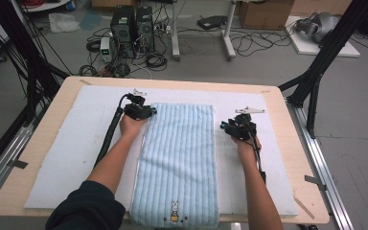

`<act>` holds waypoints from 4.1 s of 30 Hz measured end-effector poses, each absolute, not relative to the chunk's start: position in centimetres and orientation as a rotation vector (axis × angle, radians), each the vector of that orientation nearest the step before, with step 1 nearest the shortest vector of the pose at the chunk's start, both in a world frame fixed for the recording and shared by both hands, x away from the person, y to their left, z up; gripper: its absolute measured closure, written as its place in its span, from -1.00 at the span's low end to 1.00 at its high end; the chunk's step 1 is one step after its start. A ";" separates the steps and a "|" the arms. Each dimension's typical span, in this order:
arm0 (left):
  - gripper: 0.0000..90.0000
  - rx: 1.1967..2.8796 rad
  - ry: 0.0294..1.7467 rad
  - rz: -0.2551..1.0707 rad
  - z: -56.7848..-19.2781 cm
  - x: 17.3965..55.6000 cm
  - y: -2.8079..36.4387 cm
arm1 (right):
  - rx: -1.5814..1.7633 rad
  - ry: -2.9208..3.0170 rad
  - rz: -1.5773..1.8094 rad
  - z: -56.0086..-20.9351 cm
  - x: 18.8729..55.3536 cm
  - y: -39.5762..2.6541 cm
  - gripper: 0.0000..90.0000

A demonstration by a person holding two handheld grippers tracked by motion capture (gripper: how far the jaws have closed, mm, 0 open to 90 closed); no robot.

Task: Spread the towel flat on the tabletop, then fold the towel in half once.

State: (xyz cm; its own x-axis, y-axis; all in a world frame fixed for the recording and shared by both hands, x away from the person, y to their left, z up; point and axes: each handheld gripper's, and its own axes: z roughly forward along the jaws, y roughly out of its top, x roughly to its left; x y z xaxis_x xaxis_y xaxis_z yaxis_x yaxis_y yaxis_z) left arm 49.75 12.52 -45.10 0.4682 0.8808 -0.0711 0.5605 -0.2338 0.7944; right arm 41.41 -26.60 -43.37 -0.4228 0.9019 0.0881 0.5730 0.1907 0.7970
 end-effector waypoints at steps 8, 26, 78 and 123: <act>0.97 1.910 1.267 0.636 -45.1 50.3 11.7 | 1.369 2.061 1.202 -43.3 38.2 -27.7 0.28; 0.05 1.806 1.227 0.463 -43.6 47.8 16.5 | 1.302 2.187 1.032 -44.9 40.5 -21.9 0.90; -0.54 1.637 0.786 0.392 -43.2 34.6 19.8 | 1.142 2.169 1.210 -42.2 31.8 -26.5 -0.75; -0.57 1.674 0.939 0.339 -42.7 36.1 20.3 | 1.187 2.087 1.291 -41.2 30.7 -27.5 -0.76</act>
